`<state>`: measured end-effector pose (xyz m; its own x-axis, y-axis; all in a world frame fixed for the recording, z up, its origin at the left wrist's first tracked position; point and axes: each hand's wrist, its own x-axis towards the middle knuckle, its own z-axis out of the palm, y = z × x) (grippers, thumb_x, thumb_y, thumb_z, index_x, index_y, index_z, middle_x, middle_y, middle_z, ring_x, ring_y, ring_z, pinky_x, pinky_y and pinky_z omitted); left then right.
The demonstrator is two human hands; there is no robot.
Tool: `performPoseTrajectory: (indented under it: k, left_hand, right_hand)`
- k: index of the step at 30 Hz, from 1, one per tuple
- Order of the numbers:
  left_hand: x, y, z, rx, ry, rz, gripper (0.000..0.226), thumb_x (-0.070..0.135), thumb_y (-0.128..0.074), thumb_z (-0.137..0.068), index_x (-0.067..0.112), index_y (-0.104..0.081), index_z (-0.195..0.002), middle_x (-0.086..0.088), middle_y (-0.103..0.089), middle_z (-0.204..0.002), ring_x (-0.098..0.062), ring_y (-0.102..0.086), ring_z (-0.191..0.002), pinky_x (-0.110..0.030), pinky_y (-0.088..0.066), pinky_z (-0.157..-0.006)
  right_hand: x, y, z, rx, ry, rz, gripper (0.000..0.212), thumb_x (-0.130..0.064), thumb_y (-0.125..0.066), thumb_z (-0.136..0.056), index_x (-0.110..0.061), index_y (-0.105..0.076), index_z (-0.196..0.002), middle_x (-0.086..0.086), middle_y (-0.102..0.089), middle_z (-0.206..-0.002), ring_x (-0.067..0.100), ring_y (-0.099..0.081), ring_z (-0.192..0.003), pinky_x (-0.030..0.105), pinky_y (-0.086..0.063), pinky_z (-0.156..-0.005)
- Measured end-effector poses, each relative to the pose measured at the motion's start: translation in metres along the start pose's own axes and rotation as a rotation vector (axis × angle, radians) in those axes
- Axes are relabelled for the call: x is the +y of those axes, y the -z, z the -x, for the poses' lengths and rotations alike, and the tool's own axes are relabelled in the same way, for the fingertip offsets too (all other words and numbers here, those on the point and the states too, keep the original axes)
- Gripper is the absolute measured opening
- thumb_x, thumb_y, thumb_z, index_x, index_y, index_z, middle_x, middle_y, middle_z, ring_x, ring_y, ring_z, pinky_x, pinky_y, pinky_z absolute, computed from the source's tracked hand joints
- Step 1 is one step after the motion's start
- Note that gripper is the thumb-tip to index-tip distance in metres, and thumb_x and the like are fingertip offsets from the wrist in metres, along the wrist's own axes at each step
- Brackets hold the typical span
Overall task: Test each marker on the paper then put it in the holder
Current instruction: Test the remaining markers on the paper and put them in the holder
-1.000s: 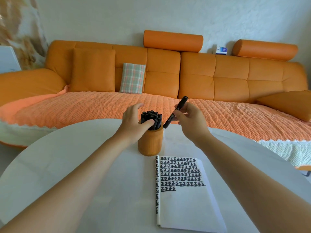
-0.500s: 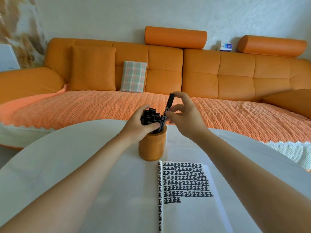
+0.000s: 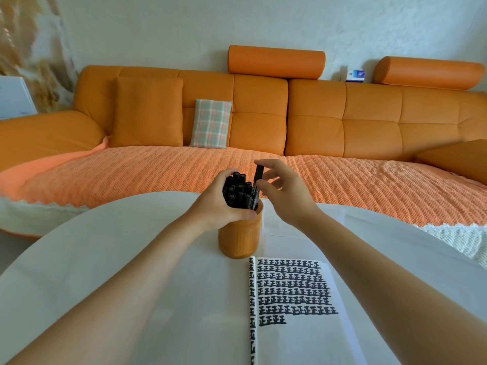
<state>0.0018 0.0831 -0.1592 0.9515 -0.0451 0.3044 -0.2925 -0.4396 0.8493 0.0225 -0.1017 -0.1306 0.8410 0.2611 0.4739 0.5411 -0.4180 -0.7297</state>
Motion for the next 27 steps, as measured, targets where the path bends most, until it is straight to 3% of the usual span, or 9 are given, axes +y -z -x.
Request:
performPoseTrajectory:
  k: [5, 9, 12, 14, 17, 20, 23, 27]
  left_hand:
    - [-0.003, -0.004, 0.000, 0.047, -0.005, 0.049, 0.093, 0.026, -0.088, -0.067, 0.037, -0.032, -0.141, 0.006, -0.048, -0.133, -0.014, -0.052, -0.120, -0.033, -0.043, -0.103]
    - [-0.005, -0.007, -0.001, 0.089, -0.019, 0.124, 0.088, 0.022, -0.088, -0.067, 0.037, -0.039, -0.138, 0.007, -0.053, -0.128, -0.010, -0.055, -0.116, -0.031, -0.045, -0.101]
    - [-0.005, -0.012, -0.004, 0.151, -0.028, 0.117, 0.082, 0.035, -0.090, -0.062, 0.038, -0.044, -0.131, 0.011, -0.055, -0.124, -0.007, -0.055, -0.113, -0.030, -0.047, -0.097]
    - [-0.004, -0.014, -0.005, 0.137, -0.038, 0.088, 0.086, 0.036, -0.091, -0.059, 0.037, -0.043, -0.130, 0.009, -0.053, -0.125, -0.009, -0.054, -0.114, -0.028, -0.046, -0.096]
    - [-0.005, -0.005, -0.006, 0.000, 0.003, 0.087, 0.098, 0.032, -0.092, -0.056, 0.039, -0.035, -0.135, 0.007, -0.047, -0.131, -0.011, -0.052, -0.117, -0.029, -0.045, -0.098]
    - [-0.004, 0.005, -0.006, -0.125, 0.025, 0.132, 0.091, 0.015, -0.086, -0.069, 0.040, -0.032, -0.137, 0.005, -0.049, -0.131, -0.010, -0.054, -0.117, -0.023, -0.045, -0.092]
    - [-0.003, 0.002, -0.006, -0.051, 0.018, 0.139, 0.081, 0.013, -0.086, -0.069, 0.036, -0.041, -0.132, 0.010, -0.053, -0.126, -0.007, -0.054, -0.116, -0.019, -0.046, -0.088]
    - [-0.006, -0.009, -0.006, 0.109, -0.016, 0.095, 0.090, 0.024, -0.094, -0.055, 0.034, -0.042, -0.128, 0.009, -0.052, -0.124, -0.009, -0.052, -0.114, -0.026, -0.046, -0.093]
  right_hand:
    - [0.008, -0.003, 0.000, -0.070, -0.034, 0.005, 0.045, -0.022, -0.062, -0.095, -0.040, -0.045, -0.133, -0.007, -0.066, -0.095, 0.013, -0.068, -0.081, 0.031, -0.054, -0.066]
    - [0.005, -0.001, -0.001, 0.000, 0.057, -0.029, 0.046, -0.009, -0.071, -0.087, -0.033, -0.057, -0.124, -0.013, -0.068, -0.096, -0.001, -0.065, -0.093, 0.011, -0.047, -0.077]
    - [0.001, -0.002, -0.005, 0.018, 0.040, -0.135, 0.046, -0.002, -0.068, -0.087, -0.035, -0.060, -0.118, -0.008, -0.068, -0.100, 0.005, -0.069, -0.090, 0.021, -0.055, -0.079]
    - [0.003, -0.004, -0.005, 0.039, 0.034, -0.146, 0.043, 0.001, -0.065, -0.088, -0.029, -0.063, -0.119, -0.008, -0.069, -0.102, 0.004, -0.068, -0.092, 0.019, -0.054, -0.080]
    - [0.008, -0.006, -0.002, 0.005, 0.010, -0.147, 0.037, 0.000, -0.066, -0.088, -0.028, -0.064, -0.113, -0.009, -0.068, -0.105, 0.002, -0.067, -0.091, 0.019, -0.054, -0.081]
    - [0.009, -0.005, -0.001, -0.016, -0.020, -0.181, 0.035, 0.000, -0.066, -0.088, -0.027, -0.063, -0.110, -0.005, -0.069, -0.108, 0.005, -0.069, -0.088, 0.019, -0.055, -0.076]
    - [0.007, -0.005, 0.000, -0.051, -0.027, -0.188, 0.041, 0.006, -0.057, -0.086, -0.025, -0.062, -0.113, -0.003, -0.072, -0.105, 0.008, -0.069, -0.093, 0.021, -0.055, -0.077]
    - [0.004, -0.002, 0.005, -0.074, -0.002, -0.229, 0.049, 0.010, -0.048, -0.084, -0.019, -0.063, -0.121, 0.000, -0.071, -0.112, 0.010, -0.069, -0.101, 0.023, -0.056, -0.085]
